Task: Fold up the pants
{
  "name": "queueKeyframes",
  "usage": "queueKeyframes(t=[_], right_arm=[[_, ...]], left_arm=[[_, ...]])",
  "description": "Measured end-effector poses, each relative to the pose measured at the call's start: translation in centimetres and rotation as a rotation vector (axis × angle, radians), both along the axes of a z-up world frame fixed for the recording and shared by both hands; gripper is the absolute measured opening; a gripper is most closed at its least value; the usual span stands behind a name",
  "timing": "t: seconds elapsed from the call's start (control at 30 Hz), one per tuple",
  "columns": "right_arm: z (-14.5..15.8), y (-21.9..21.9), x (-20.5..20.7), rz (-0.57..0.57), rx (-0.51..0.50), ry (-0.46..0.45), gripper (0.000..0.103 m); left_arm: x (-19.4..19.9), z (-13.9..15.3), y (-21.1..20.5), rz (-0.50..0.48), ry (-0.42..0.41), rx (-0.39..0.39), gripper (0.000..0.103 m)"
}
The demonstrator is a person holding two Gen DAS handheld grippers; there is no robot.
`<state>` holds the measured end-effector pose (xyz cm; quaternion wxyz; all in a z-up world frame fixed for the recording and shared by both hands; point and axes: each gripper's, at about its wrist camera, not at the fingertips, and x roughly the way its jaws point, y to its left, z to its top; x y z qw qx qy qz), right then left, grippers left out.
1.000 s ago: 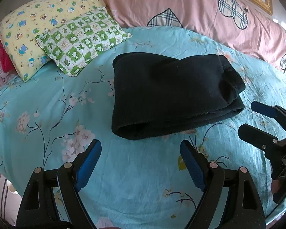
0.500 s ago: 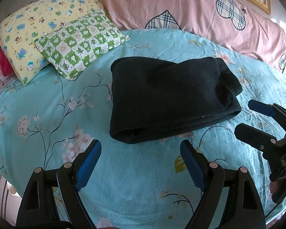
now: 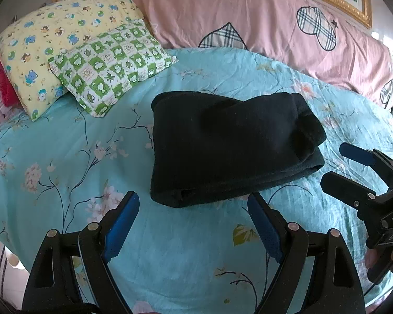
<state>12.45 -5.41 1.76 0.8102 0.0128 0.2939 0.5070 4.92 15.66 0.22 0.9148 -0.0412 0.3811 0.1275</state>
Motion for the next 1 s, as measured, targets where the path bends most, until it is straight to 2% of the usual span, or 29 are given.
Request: queueKeyframes(t=[0.13, 0.33, 1.0], right_arm=[[0.2, -0.2, 0.3, -0.005, 0.004, -0.002, 0.102], [0.8, -0.1, 0.9, -0.017, 0.012, -0.004, 0.102], [0.3, 0.0, 1.1, -0.031, 0.020, 0.031, 0.102]], left_arm=[[0.0, 0.4, 0.0, 0.022, -0.024, 0.024, 0.085], [0.8, 0.9, 0.7, 0.033, -0.035, 0.007, 0.085], [1.8, -0.1, 1.0, 0.049, 0.014, -0.026, 0.085]])
